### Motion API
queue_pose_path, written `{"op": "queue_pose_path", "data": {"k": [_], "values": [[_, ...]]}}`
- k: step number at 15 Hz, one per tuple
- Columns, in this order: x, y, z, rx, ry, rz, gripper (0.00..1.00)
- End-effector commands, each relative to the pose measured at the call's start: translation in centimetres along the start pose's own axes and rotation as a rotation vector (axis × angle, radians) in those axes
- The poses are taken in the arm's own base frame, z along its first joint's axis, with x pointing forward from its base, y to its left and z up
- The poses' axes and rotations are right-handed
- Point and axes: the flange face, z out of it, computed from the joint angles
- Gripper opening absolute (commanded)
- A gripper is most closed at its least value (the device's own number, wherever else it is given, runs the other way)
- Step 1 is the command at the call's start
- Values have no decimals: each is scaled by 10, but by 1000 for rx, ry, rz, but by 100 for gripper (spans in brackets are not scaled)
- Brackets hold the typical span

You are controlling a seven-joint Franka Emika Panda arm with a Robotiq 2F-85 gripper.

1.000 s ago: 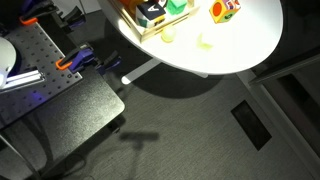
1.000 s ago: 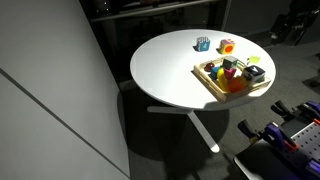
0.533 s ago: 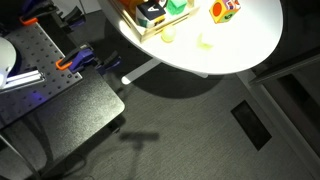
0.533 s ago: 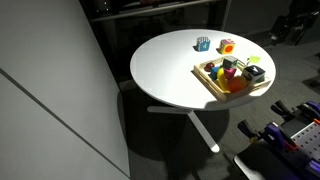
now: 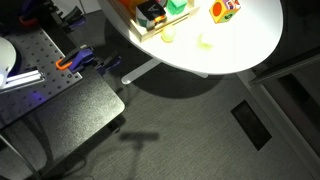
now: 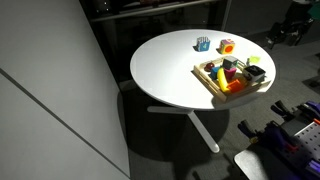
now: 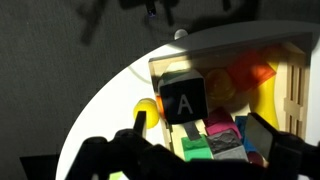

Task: Pick up the yellow fruit on the right and put it in the crate

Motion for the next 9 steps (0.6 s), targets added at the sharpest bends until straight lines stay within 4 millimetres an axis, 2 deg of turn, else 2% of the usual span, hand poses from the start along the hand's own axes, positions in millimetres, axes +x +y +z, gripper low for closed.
{"op": "queue_pose_path", "data": {"k": [1, 9], "values": [[23, 17, 14, 2, 23, 42, 100], [53, 56, 58, 28, 52, 164, 100]]}}
